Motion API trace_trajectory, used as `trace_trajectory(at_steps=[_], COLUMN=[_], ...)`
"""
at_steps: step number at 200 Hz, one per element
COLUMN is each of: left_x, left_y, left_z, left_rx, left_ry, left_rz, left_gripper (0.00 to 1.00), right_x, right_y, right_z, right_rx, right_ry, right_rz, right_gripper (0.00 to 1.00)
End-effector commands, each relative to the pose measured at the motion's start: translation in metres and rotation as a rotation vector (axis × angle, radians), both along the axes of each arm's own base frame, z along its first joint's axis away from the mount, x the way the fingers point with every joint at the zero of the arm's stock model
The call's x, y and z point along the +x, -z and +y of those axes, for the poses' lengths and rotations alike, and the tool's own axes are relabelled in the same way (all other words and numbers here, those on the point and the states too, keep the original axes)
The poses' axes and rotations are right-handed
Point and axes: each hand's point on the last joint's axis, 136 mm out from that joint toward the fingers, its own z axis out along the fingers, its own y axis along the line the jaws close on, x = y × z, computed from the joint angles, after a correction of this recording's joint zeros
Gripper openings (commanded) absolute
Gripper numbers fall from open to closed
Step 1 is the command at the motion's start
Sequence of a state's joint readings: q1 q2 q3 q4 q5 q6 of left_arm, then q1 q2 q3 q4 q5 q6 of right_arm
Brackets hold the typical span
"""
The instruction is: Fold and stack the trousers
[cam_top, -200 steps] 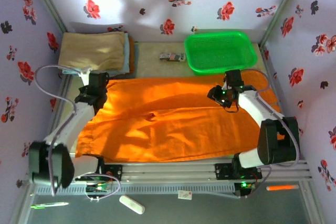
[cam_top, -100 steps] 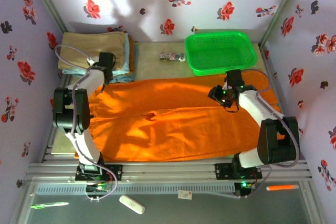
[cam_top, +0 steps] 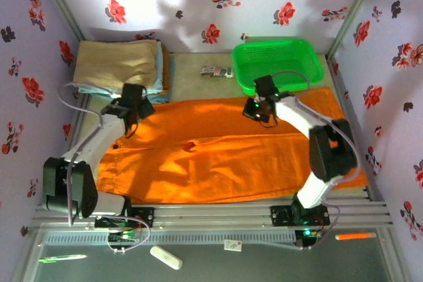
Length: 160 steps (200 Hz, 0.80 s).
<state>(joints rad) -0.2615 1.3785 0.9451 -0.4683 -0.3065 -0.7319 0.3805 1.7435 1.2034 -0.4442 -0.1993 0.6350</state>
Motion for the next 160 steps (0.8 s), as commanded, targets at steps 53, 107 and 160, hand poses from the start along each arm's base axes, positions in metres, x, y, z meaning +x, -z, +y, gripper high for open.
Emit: trace_trajectory(at_steps=[53,107,160], left_x=[-0.015,0.014,0.014], left_y=[0.122,0.125,0.086], left_z=[-0.008,0.004,-0.017], left_rx=[-0.178,-0.251,-0.338], left_ry=[-0.114,-0.113,-0.006], left_rz=[0.227,0.227,0.144], left_gripper=[0.81,0.84,0.92], right_x=[0.066,0.069,0.096], right_y=[0.079,0.08,0.011], right_z=[0.035,0.035,0.016], right_rx=[-0.173,-0.231,-0.311], right_ry=[-0.011,-0.038,-0.025], right_rz=[0.096,0.103,-0.038], right_gripper=[0.0,0.0,0.27])
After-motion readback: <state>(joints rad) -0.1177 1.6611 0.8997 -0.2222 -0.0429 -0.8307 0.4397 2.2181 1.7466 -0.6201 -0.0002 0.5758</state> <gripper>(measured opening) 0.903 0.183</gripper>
